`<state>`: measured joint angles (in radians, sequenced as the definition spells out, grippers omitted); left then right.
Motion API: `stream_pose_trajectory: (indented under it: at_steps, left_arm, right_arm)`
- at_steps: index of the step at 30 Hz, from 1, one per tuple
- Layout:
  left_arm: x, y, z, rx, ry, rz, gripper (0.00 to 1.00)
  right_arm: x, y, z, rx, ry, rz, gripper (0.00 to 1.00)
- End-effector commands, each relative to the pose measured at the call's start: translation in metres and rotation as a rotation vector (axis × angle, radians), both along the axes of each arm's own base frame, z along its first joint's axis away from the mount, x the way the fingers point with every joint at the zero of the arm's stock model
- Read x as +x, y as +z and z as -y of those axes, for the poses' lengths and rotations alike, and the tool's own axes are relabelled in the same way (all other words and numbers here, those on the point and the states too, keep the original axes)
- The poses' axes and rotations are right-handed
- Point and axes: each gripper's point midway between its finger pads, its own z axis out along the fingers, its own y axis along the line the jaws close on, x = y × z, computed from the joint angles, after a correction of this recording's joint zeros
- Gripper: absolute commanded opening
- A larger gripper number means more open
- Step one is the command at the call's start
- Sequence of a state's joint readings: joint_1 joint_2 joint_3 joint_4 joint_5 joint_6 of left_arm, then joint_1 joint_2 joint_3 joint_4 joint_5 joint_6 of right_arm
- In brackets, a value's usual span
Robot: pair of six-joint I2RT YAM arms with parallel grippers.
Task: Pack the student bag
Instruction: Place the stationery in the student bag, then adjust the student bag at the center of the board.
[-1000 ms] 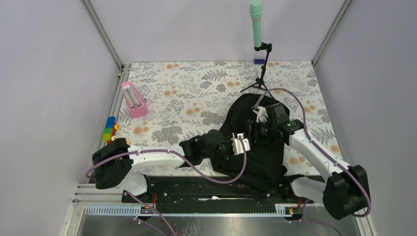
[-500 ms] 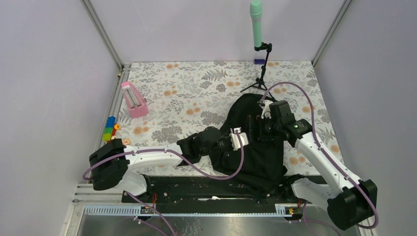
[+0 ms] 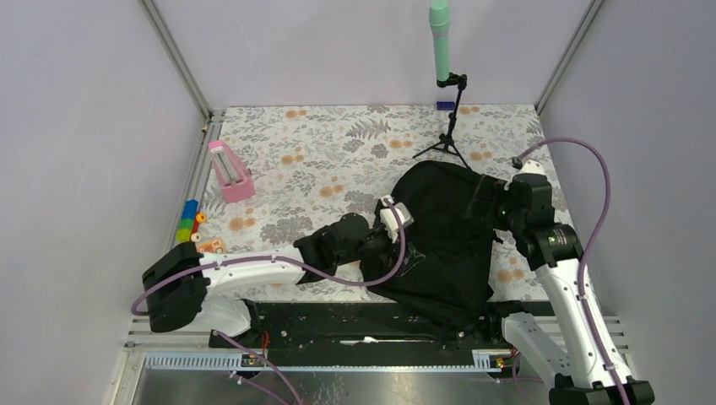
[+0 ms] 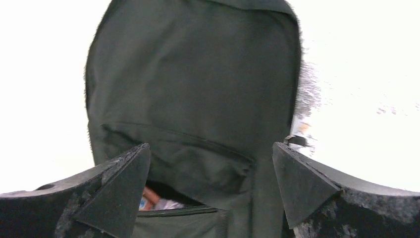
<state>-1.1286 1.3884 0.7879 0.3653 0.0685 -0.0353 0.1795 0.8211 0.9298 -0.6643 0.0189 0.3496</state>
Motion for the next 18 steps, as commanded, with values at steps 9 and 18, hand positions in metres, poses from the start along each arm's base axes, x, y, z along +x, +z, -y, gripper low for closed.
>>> stream_pose_trajectory:
  at_steps: [9,18]
  left_arm:
    - [0.043,-0.016,-0.062,-0.27,0.459,-0.509,0.99]
    - [0.084,-0.057,-0.059,-0.25,0.54,-0.557,0.99]
  right_arm:
    - [0.006,-0.065,0.033,-0.004,-0.203,-0.088,1.0]
    - [0.009,-0.088,0.022,0.028,-0.158,-0.127,0.74]
